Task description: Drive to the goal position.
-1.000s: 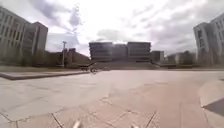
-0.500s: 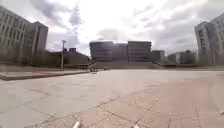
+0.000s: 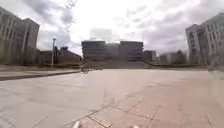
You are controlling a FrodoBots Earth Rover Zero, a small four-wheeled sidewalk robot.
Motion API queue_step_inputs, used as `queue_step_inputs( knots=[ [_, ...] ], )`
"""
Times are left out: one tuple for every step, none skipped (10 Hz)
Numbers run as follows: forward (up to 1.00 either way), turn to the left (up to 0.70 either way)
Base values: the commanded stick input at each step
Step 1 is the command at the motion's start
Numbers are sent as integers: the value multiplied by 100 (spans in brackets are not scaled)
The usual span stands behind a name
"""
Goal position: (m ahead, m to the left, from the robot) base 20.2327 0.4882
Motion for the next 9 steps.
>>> queue_step_inputs(
  knots=[
    [70, 0],
    [35, 0],
    [6, 0],
    [6, 0],
    [6, 0],
    [6, 0],
    [6, 0],
    [6, 0],
    [6, 0]
  ],
)
